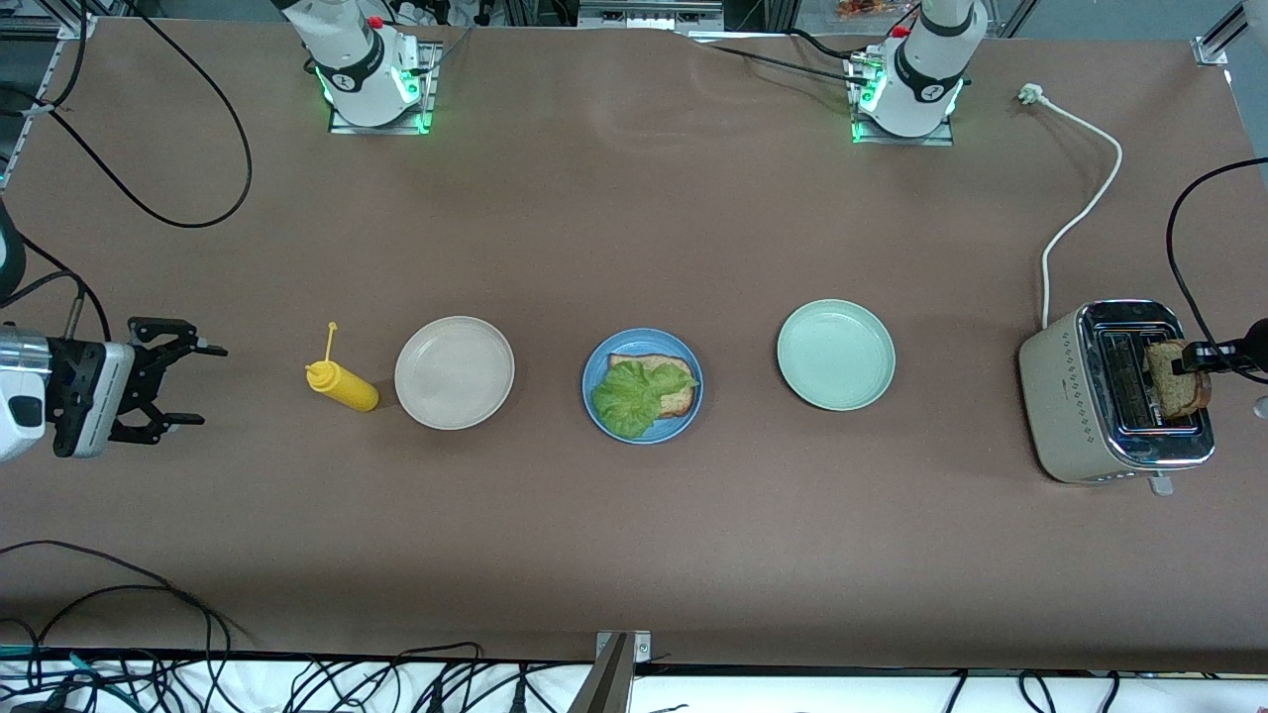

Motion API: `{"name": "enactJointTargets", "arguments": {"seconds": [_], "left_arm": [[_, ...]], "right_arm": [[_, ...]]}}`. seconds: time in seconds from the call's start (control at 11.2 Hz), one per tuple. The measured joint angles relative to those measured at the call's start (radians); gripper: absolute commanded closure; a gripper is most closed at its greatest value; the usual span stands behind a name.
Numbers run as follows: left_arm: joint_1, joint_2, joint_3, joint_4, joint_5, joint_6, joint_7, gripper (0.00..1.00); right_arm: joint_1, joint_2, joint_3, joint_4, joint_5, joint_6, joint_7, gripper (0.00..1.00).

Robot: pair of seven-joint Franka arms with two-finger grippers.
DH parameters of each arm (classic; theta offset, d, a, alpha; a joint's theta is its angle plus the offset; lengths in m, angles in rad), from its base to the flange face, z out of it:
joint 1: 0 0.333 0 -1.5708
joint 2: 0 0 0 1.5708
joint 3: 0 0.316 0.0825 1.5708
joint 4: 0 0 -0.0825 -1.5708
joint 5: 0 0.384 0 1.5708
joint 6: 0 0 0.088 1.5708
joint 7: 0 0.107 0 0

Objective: Make sandwich in blue plate with both arms
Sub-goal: 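Open the right gripper while the left gripper grasps the toaster bread, then lift the bread slice out of the toaster with the left gripper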

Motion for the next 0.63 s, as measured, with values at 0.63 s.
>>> {"name": "enactJointTargets", "arguments": {"seconds": [0.63], "left_arm": [[-0.011,-0.031,0.011,0.038,0.0,-0.014,0.0,1.0]], "right_arm": [[0.25,-0.159,-0.196,0.001,-0.01,-0.033,0.574,0.0]]}}
